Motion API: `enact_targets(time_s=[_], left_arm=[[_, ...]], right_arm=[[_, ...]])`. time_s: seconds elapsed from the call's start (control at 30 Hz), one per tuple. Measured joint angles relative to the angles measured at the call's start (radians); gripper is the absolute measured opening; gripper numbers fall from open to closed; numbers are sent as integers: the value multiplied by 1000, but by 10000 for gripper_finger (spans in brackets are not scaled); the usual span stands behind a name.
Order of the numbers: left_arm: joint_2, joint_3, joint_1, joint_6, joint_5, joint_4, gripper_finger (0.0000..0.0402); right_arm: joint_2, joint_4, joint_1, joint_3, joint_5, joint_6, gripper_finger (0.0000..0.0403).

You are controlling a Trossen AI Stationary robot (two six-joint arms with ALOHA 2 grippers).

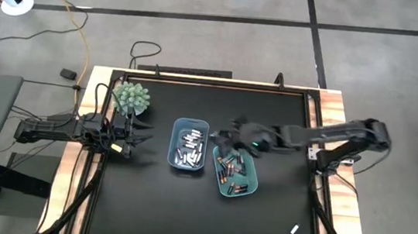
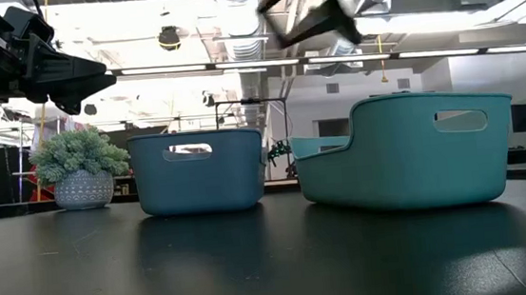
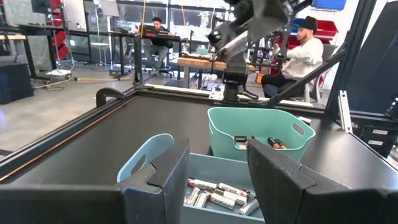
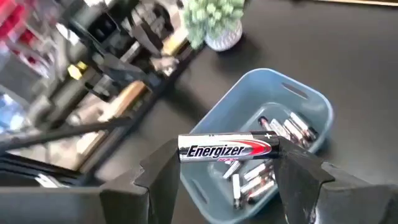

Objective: Sort batteries
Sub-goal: Put the silver battery into the blue bin

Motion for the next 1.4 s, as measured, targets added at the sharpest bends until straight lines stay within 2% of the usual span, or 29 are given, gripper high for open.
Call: enact_targets(time_s=[0.17,0.43,0.67,0.8,0.97,1.23,1.4], left_arm=[[0,0,0,0,0,0,158],[0,0,0,0,0,0,158],[0,0,0,0,0,0,158],[0,0,0,0,0,0,158],[0,0,0,0,0,0,158],[0,0,0,0,0,0,158],[0,0,0,0,0,0,158]], right_arm=[[214,-157,-76,242,-126,-110,228],[562,-623,-128,712,-183,-238,228],[791,-729,-166,987,-240,-241,228],[882,-811,-179,1077,-262,-241,228],[950,-930,-187,1126,-264,-241,229],[953,-952,-192,1121,-264,-233,230],[953,-956,-198,1121,-264,-210,258]])
